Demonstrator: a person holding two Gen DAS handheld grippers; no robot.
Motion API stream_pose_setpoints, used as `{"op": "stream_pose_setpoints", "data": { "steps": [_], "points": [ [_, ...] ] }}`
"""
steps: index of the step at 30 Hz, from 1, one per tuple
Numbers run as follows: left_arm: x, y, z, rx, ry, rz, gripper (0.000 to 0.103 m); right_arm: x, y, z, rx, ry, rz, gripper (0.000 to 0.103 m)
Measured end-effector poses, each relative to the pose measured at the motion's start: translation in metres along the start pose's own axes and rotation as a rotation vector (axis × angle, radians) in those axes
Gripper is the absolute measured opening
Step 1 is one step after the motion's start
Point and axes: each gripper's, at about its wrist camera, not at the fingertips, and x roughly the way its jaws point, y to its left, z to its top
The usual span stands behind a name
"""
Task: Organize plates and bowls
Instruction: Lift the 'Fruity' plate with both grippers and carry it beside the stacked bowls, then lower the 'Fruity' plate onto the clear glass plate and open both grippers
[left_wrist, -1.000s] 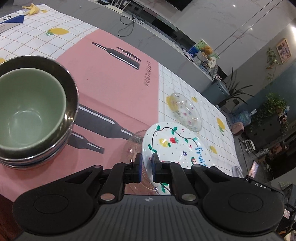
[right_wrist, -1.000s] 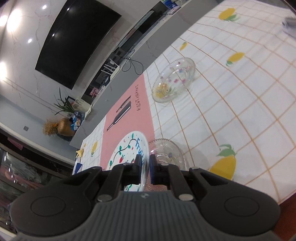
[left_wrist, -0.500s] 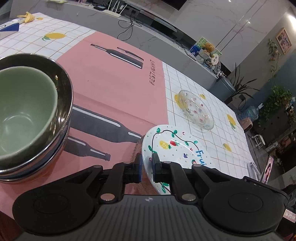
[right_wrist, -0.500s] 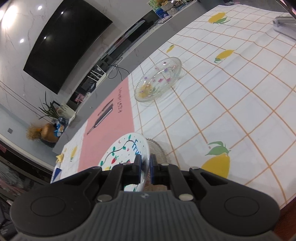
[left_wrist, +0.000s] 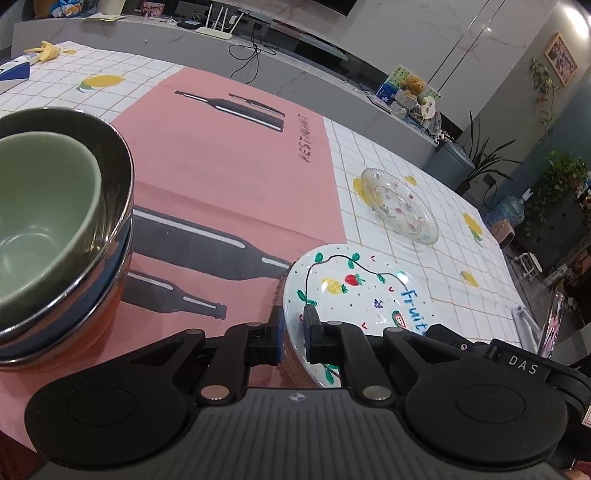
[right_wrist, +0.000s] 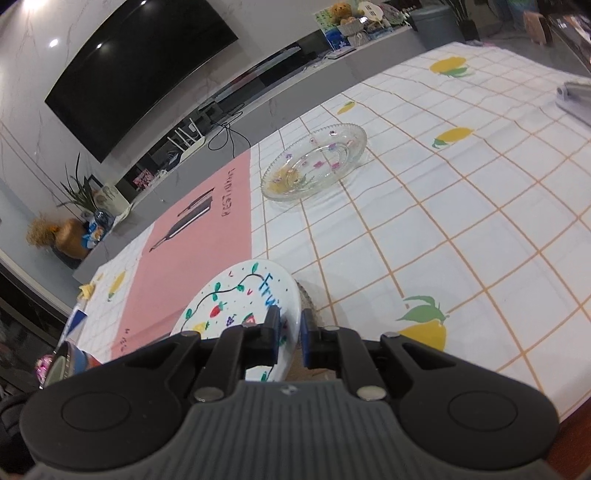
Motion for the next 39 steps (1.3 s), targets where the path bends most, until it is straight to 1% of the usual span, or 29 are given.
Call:
{"op": "stream_pose_setpoints", "data": {
  "steps": [6, 11, 12, 13, 14, 16, 19, 21, 25, 26, 27, 28, 29, 30, 31, 32, 33, 35, 39],
  "points": [
    [0.001, -0.006, -0.002, 0.042, -0.015, 0.036, 0.011, 0.004, 0.004, -0.002, -0.029, -0.008, -0.025, 0.011],
    [0.000, -0.009, -0.004, 0.074, -0.020, 0.045, 0.010, 0.003, 0.018, -0.007, -0.135, -0.023, -0.082, 0.014],
    [0.000, -0.009, -0.004, 0.079, -0.022, 0.042, 0.007, 0.004, 0.021, -0.007, -0.156, -0.025, -0.098, 0.014],
    [0.000, -0.011, -0.004, 0.082, -0.019, 0.020, 0.002, 0.004, 0.025, -0.008, -0.180, -0.027, -0.114, 0.014],
    [0.000, -0.012, -0.004, 0.082, -0.016, 0.009, 0.002, 0.005, 0.028, -0.009, -0.205, -0.028, -0.128, 0.015],
    [0.000, -0.016, -0.004, 0.099, -0.023, 0.022, 0.002, 0.007, 0.032, -0.011, -0.237, -0.024, -0.142, 0.016],
    [-0.001, -0.015, -0.004, 0.097, -0.024, 0.026, 0.002, 0.009, 0.029, -0.012, -0.228, -0.014, -0.138, 0.016],
    [-0.002, -0.013, -0.003, 0.093, -0.027, 0.033, 0.002, 0.009, 0.027, -0.013, -0.225, -0.011, -0.151, 0.015],
    [-0.004, -0.010, -0.001, 0.085, -0.044, 0.053, 0.006, 0.006, 0.030, -0.013, -0.243, -0.040, -0.154, 0.018],
    [-0.004, -0.011, 0.000, 0.084, -0.047, 0.055, 0.013, 0.005, 0.032, -0.013, -0.250, -0.048, -0.157, 0.019],
    [-0.005, -0.010, 0.000, 0.083, -0.052, 0.055, 0.017, 0.004, 0.034, -0.013, -0.258, -0.054, -0.160, 0.020],
    [-0.006, -0.010, 0.000, 0.084, -0.058, 0.057, 0.025, 0.003, 0.036, -0.013, -0.264, -0.058, -0.159, 0.025],
    [-0.006, -0.010, 0.000, 0.085, -0.060, 0.060, 0.029, 0.002, 0.036, -0.013, -0.264, -0.060, -0.153, 0.029],
    [-0.006, -0.009, 0.001, 0.084, -0.059, 0.060, 0.029, 0.001, 0.036, -0.013, -0.261, -0.059, -0.148, 0.031],
    [-0.006, -0.009, 0.001, 0.083, -0.053, 0.059, 0.030, 0.000, 0.036, -0.012, -0.255, -0.055, -0.143, 0.035],
    [-0.005, -0.008, 0.001, 0.080, -0.046, 0.061, 0.034, 0.000, 0.035, -0.012, -0.247, -0.049, -0.139, 0.039],
    [-0.004, -0.007, 0.001, 0.076, -0.039, 0.061, 0.035, -0.001, 0.035, -0.013, -0.235, -0.040, -0.132, 0.040],
    [-0.003, -0.004, 0.000, 0.064, -0.031, 0.061, 0.044, -0.001, 0.031, -0.013, -0.203, -0.021, -0.116, 0.045],
    [-0.003, 0.001, -0.003, 0.054, -0.022, 0.061, 0.046, -0.003, 0.026, -0.017, -0.158, 0.002, -0.105, 0.047]
  ]
}}
